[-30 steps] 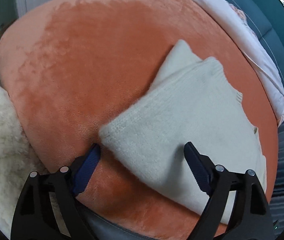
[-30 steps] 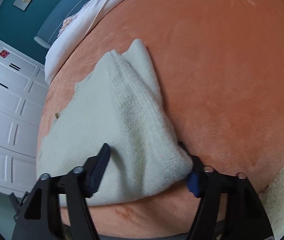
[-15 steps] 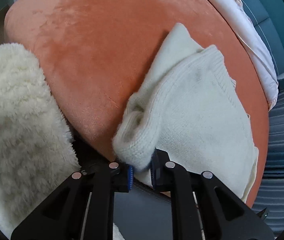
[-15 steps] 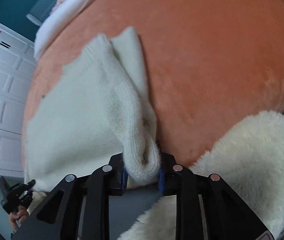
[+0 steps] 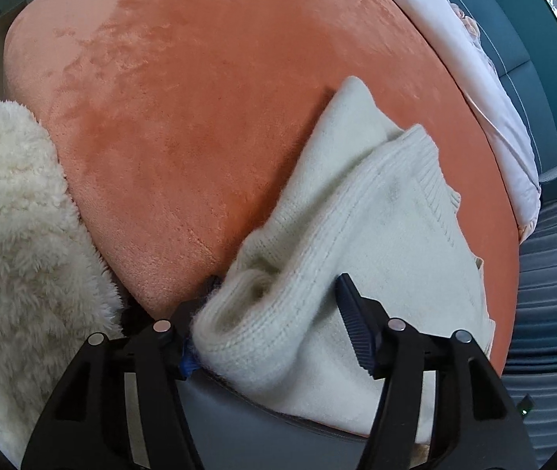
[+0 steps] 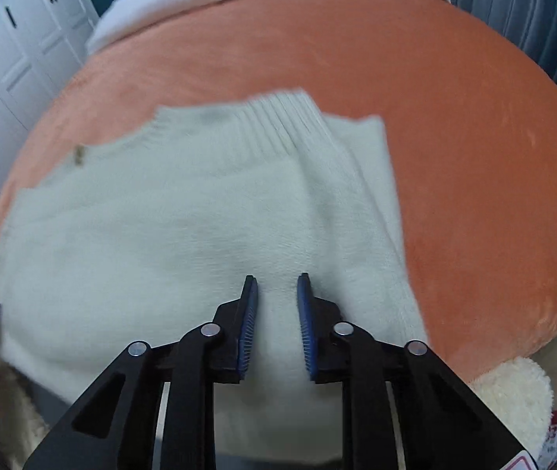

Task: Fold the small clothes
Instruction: 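Grasp the folded cardigan edge with the right tool and fold it over, then grasp the folded cardigan edge with the left tool and lift it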

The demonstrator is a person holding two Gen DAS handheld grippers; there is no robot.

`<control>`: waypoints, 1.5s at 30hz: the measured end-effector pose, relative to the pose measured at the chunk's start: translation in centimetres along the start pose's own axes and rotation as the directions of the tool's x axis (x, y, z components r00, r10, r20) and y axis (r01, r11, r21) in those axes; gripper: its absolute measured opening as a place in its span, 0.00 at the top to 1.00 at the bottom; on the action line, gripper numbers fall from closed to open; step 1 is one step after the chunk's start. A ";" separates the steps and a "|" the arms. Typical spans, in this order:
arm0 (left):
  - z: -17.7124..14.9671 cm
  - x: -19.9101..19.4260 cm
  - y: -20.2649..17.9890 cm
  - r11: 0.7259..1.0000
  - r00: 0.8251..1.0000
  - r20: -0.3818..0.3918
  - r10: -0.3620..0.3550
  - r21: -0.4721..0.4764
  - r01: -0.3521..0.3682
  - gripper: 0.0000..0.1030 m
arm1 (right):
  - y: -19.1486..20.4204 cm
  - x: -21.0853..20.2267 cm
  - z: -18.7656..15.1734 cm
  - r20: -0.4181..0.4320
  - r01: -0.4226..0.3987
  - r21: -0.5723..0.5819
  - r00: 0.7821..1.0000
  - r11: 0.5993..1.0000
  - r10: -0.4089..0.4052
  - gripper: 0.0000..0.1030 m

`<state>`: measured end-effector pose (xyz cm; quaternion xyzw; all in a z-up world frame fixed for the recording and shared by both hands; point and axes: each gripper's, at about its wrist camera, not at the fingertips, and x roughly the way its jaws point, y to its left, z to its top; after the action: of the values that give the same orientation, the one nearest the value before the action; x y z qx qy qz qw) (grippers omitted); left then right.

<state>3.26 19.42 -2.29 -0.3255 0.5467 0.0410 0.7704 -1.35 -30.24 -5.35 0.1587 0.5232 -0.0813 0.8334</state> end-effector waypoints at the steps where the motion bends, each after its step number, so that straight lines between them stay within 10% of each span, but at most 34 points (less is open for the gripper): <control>1: 0.0 0.2 0.0 1.000 1.000 -0.001 0.003 0.005 -0.003 0.43 | -0.9 -0.2 0.0 0.025 -0.049 0.058 0.999 0.997 0.048 0.88; 9: 0.6 1.7 -1.0 1.000 1.000 0.016 0.001 -0.015 -0.001 0.32 | 5.3 -6.2 0.3 0.029 -0.232 -0.025 0.972 0.972 0.233 0.85; 14: 1.1 0.4 -2.3 1.000 0.999 0.035 -0.028 0.004 0.028 0.73 | 12.2 0.1 -2.6 -0.092 -0.201 -0.220 0.978 0.954 0.185 0.86; 18: 0.6 -4.0 -6.9 0.978 0.987 0.058 -0.152 0.153 0.142 0.80 | 12.0 -0.4 -1.5 -0.076 -0.226 -0.203 0.974 0.953 0.215 0.86; 22: -3.3 -8.8 -16.6 0.871 0.952 0.045 -0.302 0.418 0.256 0.81 | 8.1 -3.4 -1.4 -0.032 -0.317 -0.092 0.948 0.944 0.315 0.84; 26: -10.8 -8.9 -26.1 0.687 0.923 -0.080 -0.377 0.644 0.337 0.81 | 1.3 -6.9 -2.2 0.056 -0.328 0.028 0.944 0.944 0.326 0.79; 32: -21.9 2.9 -30.7 0.518 0.973 -0.209 -0.100 0.824 0.230 0.73 | -6.9 -8.4 -4.7 0.086 -0.268 0.177 0.963 0.947 0.257 0.67; 34: -22.9 4.0 -29.0 0.533 0.975 -0.210 -0.067 0.819 0.213 0.69 | -8.3 -8.6 -5.1 0.078 -0.278 0.216 0.960 0.936 0.267 0.66; 40: -20.7 -1.3 -22.5 0.518 0.984 -0.115 -0.138 0.838 0.170 0.15 | -8.7 -9.6 -4.5 0.126 -0.444 0.237 0.896 0.864 0.425 0.35; 45: -18.1 0.2 -19.5 0.592 0.997 -0.076 0.030 0.805 0.043 0.15 | -4.3 -5.7 -2.4 0.014 -0.571 0.279 0.806 0.772 0.592 0.27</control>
<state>-3.25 -5.84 2.96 0.0540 0.5359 -0.2265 0.8115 -7.18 -33.59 -1.97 0.4273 0.4628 0.1159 0.7680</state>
